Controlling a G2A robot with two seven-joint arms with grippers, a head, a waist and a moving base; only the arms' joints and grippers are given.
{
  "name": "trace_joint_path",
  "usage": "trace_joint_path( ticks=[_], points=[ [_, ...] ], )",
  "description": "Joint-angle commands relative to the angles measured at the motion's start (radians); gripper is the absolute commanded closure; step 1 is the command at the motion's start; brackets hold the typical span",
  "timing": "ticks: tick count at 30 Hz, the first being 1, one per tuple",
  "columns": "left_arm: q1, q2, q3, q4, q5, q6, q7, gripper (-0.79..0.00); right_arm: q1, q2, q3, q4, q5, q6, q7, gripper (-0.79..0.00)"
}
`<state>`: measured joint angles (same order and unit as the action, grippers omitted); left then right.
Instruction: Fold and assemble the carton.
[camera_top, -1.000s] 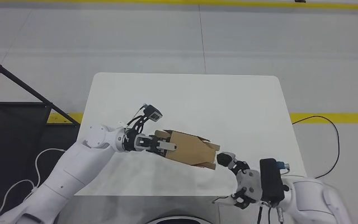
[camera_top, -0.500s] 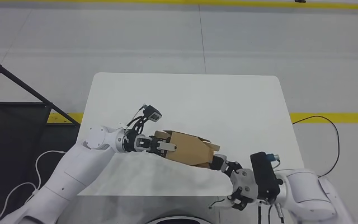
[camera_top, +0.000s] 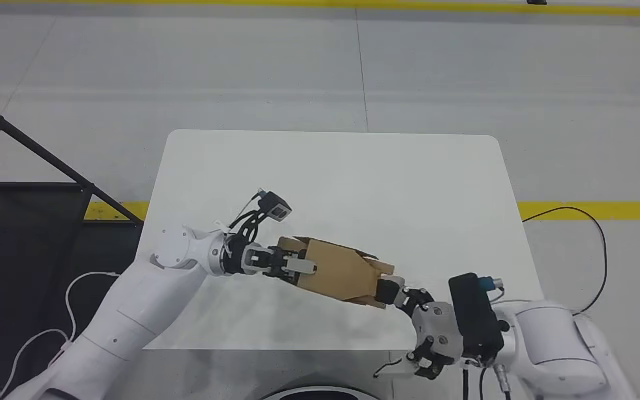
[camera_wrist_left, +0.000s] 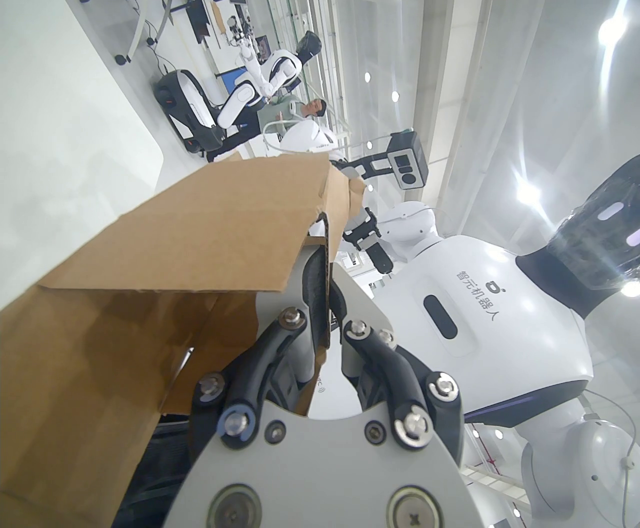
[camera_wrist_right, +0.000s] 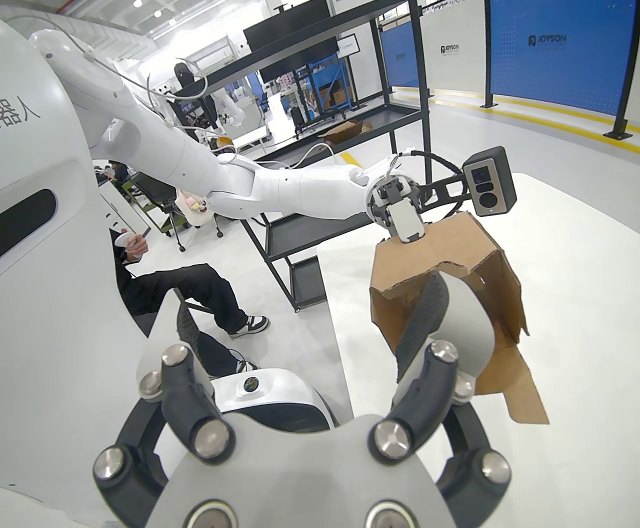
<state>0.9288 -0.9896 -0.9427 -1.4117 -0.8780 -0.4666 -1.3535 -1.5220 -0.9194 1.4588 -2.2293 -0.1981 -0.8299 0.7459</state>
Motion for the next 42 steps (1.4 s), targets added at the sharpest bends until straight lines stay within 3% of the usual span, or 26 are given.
trace_joint_path(
  ticks=[1, 17, 28, 42],
  points=[
    [0.0, -0.003, 0.002, 0.001, 0.005, 0.003, -0.003, 0.0, 0.011, 0.001, -0.003, -0.011, -0.014, 0.018, 0.011, -0.785],
    [-0.01, -0.031, 0.018, 0.023, 0.027, 0.018, -0.018, 0.0, 0.173, 0.002, -0.15, -0.081, -0.104, 0.143, 0.127, -0.785],
    [-0.009, -0.046, 0.015, 0.027, 0.036, 0.025, -0.025, 0.0, 0.265, -0.004, -0.24, -0.121, -0.302, 0.253, 0.181, -0.785],
    [-0.003, -0.058, -0.003, 0.031, 0.048, 0.034, -0.034, 0.0, 0.317, -0.01, -0.294, -0.121, -0.383, 0.303, 0.152, -0.785]
  ],
)
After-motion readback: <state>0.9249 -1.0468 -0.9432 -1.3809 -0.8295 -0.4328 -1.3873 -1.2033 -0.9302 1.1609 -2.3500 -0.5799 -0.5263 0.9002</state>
